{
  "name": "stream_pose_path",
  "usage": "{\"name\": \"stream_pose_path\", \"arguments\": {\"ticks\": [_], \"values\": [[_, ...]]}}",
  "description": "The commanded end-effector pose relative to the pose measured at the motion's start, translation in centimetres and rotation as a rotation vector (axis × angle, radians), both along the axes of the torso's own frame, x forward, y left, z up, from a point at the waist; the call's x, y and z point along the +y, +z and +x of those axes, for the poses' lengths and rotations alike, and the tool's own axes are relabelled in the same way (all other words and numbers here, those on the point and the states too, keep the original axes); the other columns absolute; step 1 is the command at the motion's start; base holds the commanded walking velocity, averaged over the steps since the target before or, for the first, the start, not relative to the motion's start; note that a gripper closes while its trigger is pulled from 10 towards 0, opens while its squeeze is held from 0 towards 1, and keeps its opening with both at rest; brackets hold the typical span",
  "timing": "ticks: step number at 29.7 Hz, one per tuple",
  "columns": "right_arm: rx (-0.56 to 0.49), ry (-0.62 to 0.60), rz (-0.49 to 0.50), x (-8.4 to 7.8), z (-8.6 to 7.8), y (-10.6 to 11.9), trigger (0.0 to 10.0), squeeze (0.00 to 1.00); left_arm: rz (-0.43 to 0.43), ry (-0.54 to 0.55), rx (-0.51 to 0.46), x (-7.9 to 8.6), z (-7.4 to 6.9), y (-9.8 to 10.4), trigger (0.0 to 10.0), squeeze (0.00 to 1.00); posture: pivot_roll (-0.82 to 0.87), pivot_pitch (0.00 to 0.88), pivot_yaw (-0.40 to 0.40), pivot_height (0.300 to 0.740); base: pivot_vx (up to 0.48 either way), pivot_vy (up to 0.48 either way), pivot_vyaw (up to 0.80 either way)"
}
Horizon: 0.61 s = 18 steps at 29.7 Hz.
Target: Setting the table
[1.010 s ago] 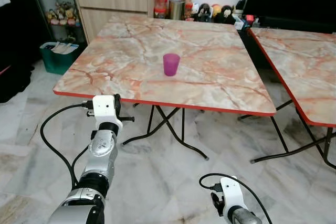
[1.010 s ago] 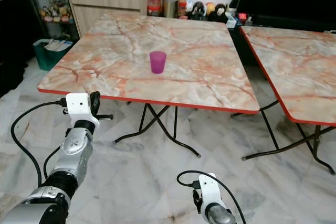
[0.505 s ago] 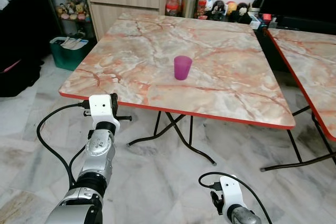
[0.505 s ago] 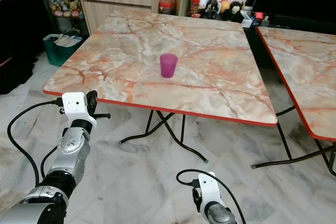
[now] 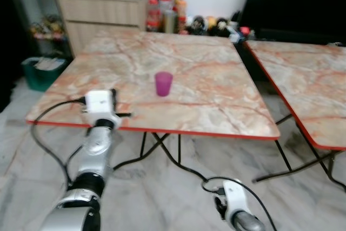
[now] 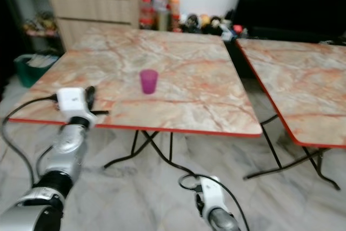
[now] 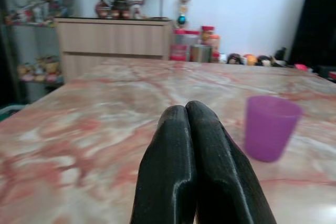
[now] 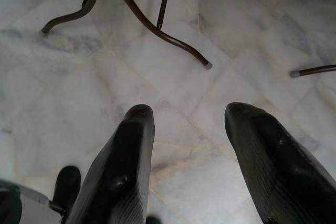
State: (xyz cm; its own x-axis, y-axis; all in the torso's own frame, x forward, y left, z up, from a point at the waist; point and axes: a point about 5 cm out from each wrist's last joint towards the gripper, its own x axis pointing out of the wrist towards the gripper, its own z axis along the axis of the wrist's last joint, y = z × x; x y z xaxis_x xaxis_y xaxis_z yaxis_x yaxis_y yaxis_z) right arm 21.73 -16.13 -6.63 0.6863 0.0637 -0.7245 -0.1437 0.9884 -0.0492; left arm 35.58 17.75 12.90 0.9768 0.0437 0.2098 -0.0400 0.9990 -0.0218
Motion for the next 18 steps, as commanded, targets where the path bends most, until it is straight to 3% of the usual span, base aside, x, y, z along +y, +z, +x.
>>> {"name": "stream_pose_path", "arguments": {"ticks": [1,13,18], "values": [[0.007,-0.020,-0.024,-1.15,-0.15,-0.02,10.0,0.00,-0.005,-0.035,-0.026,-1.10,0.38,0.84,10.0,0.00,0.02,0.000,-0.053,0.719,0.379,0.000,0.00],[-0.011,0.015,-0.029,-0.90,-0.03,0.10,10.0,0.00,-0.009,-0.032,-0.032,-0.96,0.41,1.04,10.0,0.00,0.02,0.000,-0.053,0.719,0.377,0.000,0.00],[-0.009,0.011,-0.024,-0.94,-0.15,0.04,10.0,0.00,-0.010,-0.036,-0.036,-1.05,0.45,1.18,10.0,0.00,0.02,0.000,-0.054,0.719,0.379,0.000,0.31]]}}
